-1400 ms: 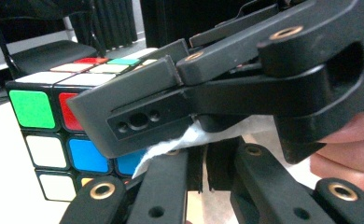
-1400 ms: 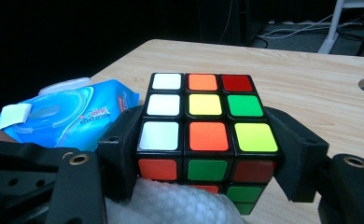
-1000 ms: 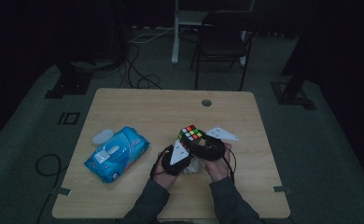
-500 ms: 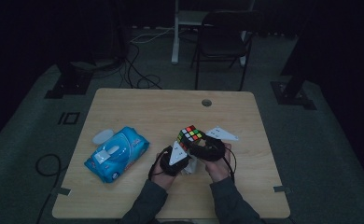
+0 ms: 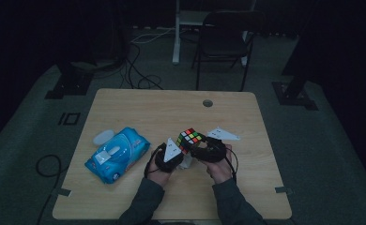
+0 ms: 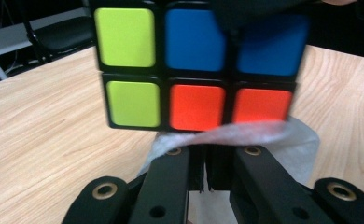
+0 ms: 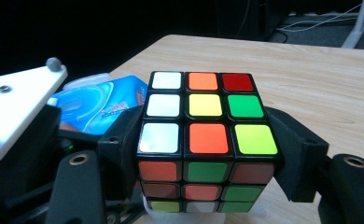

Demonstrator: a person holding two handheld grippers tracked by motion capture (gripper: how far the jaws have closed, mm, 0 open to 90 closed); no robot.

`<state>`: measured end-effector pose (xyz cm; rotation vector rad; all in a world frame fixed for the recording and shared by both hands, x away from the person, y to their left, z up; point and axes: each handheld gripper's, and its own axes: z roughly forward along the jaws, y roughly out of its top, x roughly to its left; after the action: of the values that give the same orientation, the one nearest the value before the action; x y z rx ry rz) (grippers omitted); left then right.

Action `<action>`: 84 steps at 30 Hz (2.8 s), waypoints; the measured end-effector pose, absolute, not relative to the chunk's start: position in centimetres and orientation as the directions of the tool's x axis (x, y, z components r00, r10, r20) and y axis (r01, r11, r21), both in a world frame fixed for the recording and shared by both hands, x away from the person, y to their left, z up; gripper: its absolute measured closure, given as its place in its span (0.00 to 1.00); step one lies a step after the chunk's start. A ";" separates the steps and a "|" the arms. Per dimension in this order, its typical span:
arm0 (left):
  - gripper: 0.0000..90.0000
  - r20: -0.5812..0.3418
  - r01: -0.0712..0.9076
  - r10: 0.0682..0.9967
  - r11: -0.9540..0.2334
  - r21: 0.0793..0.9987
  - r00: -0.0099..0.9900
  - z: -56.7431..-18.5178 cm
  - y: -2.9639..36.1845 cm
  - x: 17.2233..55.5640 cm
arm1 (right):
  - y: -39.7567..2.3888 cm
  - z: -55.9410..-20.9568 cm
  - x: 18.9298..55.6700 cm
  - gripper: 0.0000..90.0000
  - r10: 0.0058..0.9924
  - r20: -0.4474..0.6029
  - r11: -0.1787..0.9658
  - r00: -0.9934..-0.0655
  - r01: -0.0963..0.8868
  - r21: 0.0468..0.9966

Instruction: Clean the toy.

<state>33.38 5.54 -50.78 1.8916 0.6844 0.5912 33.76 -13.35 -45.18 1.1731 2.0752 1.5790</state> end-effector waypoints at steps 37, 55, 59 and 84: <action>0.98 0.092 0.200 0.712 -0.316 0.927 0.696 -50.3 6.8 34.8 | -13.5 -44.9 34.0 0.38 0.699 0.301 0.043 -0.649 0.459 0.887; 0.97 0.101 0.172 0.650 -0.343 0.923 0.753 -50.4 5.1 33.6 | -13.7 -45.1 34.5 0.38 0.692 0.358 -0.014 -0.627 0.484 0.875; 0.97 0.105 0.172 0.654 -0.346 0.922 0.749 -50.3 5.3 33.6 | -13.9 -45.1 34.5 0.38 0.696 0.356 -0.015 -0.623 0.483 0.875; 0.97 0.003 0.258 0.662 -0.295 0.920 0.749 -48.5 9.0 35.9 | -14.5 -45.5 33.5 0.38 0.663 0.298 0.051 -0.687 0.438 0.898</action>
<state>35.85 9.01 -48.54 1.8746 0.7081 0.4719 33.52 -14.47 -45.52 1.1334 2.1248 1.6947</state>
